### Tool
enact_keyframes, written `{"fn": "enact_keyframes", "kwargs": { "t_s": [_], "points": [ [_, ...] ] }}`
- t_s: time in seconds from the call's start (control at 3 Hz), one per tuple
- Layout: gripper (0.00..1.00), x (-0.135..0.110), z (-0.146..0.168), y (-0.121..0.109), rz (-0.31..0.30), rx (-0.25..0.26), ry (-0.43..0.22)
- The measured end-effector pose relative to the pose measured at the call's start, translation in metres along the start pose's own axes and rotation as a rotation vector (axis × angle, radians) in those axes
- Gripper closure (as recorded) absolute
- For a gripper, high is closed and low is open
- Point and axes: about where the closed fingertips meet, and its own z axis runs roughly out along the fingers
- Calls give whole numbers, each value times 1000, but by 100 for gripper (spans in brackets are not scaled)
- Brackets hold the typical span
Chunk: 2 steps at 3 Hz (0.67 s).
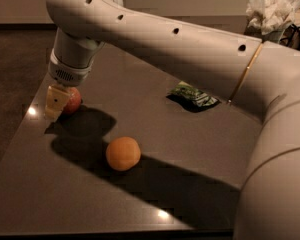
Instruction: Pick apple
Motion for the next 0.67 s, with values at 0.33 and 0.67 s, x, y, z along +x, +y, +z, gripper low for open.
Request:
{"fn": "enact_keyframes", "kwargs": {
  "t_s": [0.33,0.67],
  "points": [
    [45,9,-1,-5,9,-10,0],
    [68,18,-21,-10,2,-8,-13]
  ]
}}
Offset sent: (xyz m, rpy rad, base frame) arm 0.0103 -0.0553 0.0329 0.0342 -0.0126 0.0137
